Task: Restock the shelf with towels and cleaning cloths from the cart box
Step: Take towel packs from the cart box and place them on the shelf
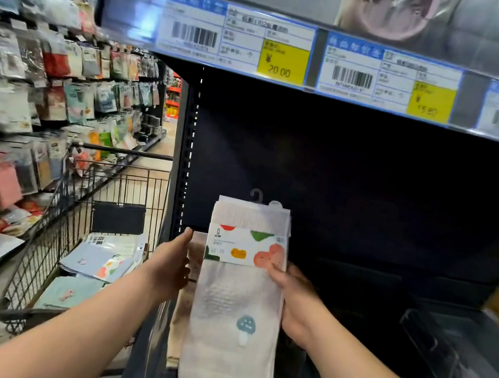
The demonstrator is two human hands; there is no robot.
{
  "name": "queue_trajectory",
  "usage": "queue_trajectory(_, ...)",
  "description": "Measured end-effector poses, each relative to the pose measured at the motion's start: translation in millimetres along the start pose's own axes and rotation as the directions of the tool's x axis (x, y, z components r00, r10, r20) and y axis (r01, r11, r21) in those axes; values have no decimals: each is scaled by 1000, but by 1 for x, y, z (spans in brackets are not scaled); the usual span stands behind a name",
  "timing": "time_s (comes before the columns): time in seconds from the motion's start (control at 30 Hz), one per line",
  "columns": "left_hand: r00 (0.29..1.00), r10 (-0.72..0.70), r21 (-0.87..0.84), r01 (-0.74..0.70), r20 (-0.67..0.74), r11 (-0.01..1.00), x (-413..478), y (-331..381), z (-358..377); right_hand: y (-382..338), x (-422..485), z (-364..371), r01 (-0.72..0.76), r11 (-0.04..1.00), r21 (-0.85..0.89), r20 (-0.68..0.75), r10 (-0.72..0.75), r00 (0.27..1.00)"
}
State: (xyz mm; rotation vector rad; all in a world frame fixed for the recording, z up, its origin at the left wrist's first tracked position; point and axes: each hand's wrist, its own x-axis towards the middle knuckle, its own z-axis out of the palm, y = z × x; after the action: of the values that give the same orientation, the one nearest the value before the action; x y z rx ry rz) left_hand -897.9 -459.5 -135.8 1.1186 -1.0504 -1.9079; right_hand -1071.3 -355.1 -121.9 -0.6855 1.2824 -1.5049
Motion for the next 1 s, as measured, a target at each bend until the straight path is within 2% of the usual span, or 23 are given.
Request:
queue_trajectory(0.1, 997, 59, -3, -59, 39, 998, 3, 3, -7, 17, 9, 12, -84, 996, -31, 2, 84, 996)
queue_trajectory(0.23, 997, 67, 116, -71, 41, 991, -3, 4, -6, 41, 20, 21, -163, 974, -155, -113, 146, 983)
queue_trajectory(0.3, 998, 65, 148, -67, 18, 987, -2, 2, -4, 50, 31, 19, -182, 941, -286, -204, 126, 971)
queue_trajectory(0.37, 991, 129, 174, -122, -26, 977, -4, 2, -2, 55, 39, 15, -210, 878, -430, -280, 92, 956)
queue_trajectory(0.5, 966, 253, 274, -230, -53, 934, 3, 4, -1, 67, 49, 12, -264, 798, -541, -329, 87, 940)
queue_trajectory(0.6, 939, 339, 473, -274, -55, 837, 7, 8, 2, 75, 53, 13, -285, 796, -534, -297, 139, 945)
queue_trajectory(0.7, 937, 349, 651, -251, -23, 716, 16, 9, 3, 77, 52, 9, -280, 793, -541, -257, 161, 953)
queue_trajectory(0.8, 951, 310, 717, -203, -19, 667, 24, 11, -1, 76, 49, 4, -282, 785, -551, -241, 173, 955)
queue_trajectory(0.9, 955, 295, 764, -170, -28, 623, 30, 11, 0, 75, 51, 6, -232, 822, -520, -177, 162, 971)
queue_trajectory(1.0, 929, 366, 899, -115, -54, 422, 33, 7, 2, 80, 56, 6, -213, 859, -465, -172, 148, 974)
